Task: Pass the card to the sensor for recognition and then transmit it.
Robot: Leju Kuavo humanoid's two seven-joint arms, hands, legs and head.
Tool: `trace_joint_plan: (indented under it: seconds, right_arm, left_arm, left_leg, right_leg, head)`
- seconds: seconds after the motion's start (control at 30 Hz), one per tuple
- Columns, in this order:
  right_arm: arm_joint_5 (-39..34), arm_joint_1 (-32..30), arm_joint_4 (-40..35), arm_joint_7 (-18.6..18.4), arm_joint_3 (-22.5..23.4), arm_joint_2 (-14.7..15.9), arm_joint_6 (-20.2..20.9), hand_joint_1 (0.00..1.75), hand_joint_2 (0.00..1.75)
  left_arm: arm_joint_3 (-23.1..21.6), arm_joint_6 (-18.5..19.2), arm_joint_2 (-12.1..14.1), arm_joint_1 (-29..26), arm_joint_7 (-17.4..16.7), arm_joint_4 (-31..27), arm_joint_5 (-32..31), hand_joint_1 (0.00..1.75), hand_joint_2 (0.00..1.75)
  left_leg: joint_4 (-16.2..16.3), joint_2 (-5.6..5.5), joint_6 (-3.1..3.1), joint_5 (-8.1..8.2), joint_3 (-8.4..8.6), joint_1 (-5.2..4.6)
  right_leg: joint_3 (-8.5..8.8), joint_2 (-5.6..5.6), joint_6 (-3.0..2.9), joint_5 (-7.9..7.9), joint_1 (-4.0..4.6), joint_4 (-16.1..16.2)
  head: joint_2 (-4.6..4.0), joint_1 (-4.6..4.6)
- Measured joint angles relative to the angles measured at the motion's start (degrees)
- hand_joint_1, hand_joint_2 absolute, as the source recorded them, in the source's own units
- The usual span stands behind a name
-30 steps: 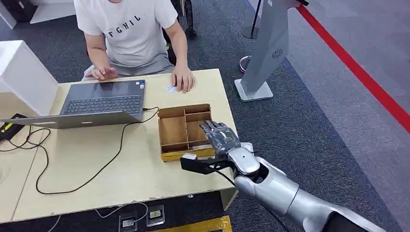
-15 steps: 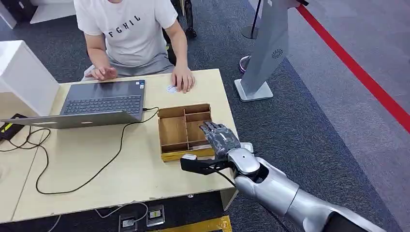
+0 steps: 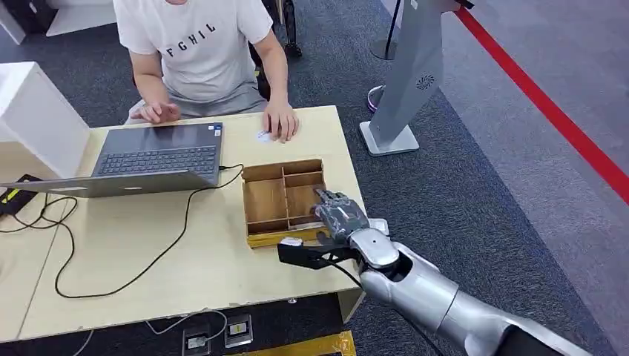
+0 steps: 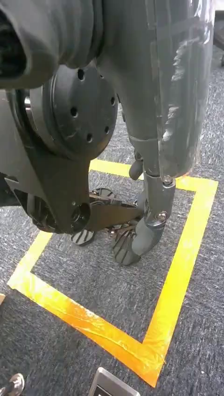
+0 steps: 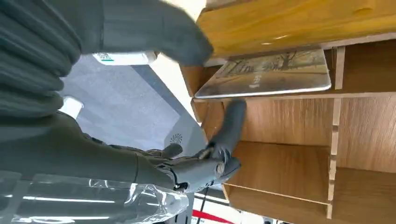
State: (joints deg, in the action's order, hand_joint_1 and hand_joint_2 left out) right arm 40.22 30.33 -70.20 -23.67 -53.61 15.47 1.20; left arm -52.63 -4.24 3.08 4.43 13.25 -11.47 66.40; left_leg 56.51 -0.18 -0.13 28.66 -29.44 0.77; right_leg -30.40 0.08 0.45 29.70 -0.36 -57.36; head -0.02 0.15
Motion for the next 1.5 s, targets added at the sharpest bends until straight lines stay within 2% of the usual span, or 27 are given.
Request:
trace_joint_plan:
  seconds: [0.63,0.67,0.7,0.73,0.83,0.87,1.33,1.37,1.5]
  right_arm:
    - [-0.31,-0.60,0.37,0.00,-0.04,0.00,-0.11,1.75,1.75]
    - [-0.31,-0.60,0.44,0.00,-0.04,0.00,-0.11,1.55,1.75]
    - [-0.31,-0.60,0.46,0.00,-0.04,0.00,-0.11,0.33,1.75]
    - [-0.31,-0.61,0.46,0.00,-0.04,0.00,-0.11,0.00,1.75]
    - [-0.15,-0.64,0.46,-0.07,-0.04,0.00,-0.57,0.00,1.75]
    - [-0.04,-0.66,0.46,-0.15,-0.04,0.00,-0.77,0.00,0.00]
    - [-0.13,-0.67,0.46,0.00,-0.02,0.00,-1.14,0.00,0.00]
    - [-0.13,-0.67,0.46,0.00,0.00,0.02,-1.14,0.00,1.75]
    - [-0.13,-0.66,0.44,0.00,0.00,0.00,-1.11,0.00,1.75]
  left_arm:
    - [-0.42,0.02,0.00,0.00,0.00,0.00,-0.04,0.00,0.00]
    - [-0.44,0.02,0.00,0.00,0.00,0.00,-0.04,0.00,0.00]
    - [-0.46,0.02,0.00,0.00,0.00,0.00,-0.04,0.00,0.00]
    - [-0.48,0.02,0.00,0.00,0.00,0.00,-0.04,0.00,0.00]
    - [-0.50,0.00,0.00,0.00,0.00,0.00,-0.02,0.00,0.00]
    - [-0.55,0.00,0.00,0.00,0.00,0.00,0.00,0.00,0.00]
    - [-0.98,0.02,0.00,0.00,0.00,0.00,0.07,0.00,0.00]
    - [-0.98,0.02,0.00,0.00,0.00,0.00,0.07,0.00,0.00]
    - [-1.01,0.04,0.00,0.00,0.00,0.00,0.07,0.00,0.00]
  left_leg:
    - [0.00,0.00,0.00,0.00,0.00,0.00]
    - [0.00,0.00,0.00,0.00,0.00,0.00]
    - [0.00,0.00,0.00,0.00,0.00,0.00]
    - [0.00,0.00,0.00,0.00,0.00,0.00]
    - [0.00,0.00,0.00,0.00,0.00,0.00]
    - [0.00,0.00,0.00,0.00,0.00,0.00]
    - [0.00,0.00,0.00,0.00,0.00,0.00]
    - [0.00,0.00,0.00,0.00,0.00,0.00]
    - [0.00,0.00,0.00,0.00,0.00,0.00]
  right_leg:
    - [0.00,0.00,0.00,0.00,0.00,0.00]
    - [0.00,0.00,0.00,0.00,0.00,0.00]
    - [0.00,0.00,0.00,0.00,0.00,0.00]
    - [0.00,0.00,0.00,0.00,0.00,0.00]
    - [0.00,0.00,0.00,0.00,0.00,0.00]
    - [0.00,0.00,0.00,0.00,0.00,0.00]
    - [0.00,0.00,0.00,0.00,0.00,0.00]
    - [0.00,0.00,0.00,0.00,0.00,0.00]
    - [0.00,0.00,0.00,0.00,0.00,-0.01]
  head:
    - [0.00,0.00]
    - [0.00,0.00]
    - [-0.02,0.00]
    - [-0.02,0.00]
    - [0.00,0.00]
    - [0.00,0.00]
    - [-0.02,0.00]
    - [0.00,0.00]
    - [0.00,0.00]
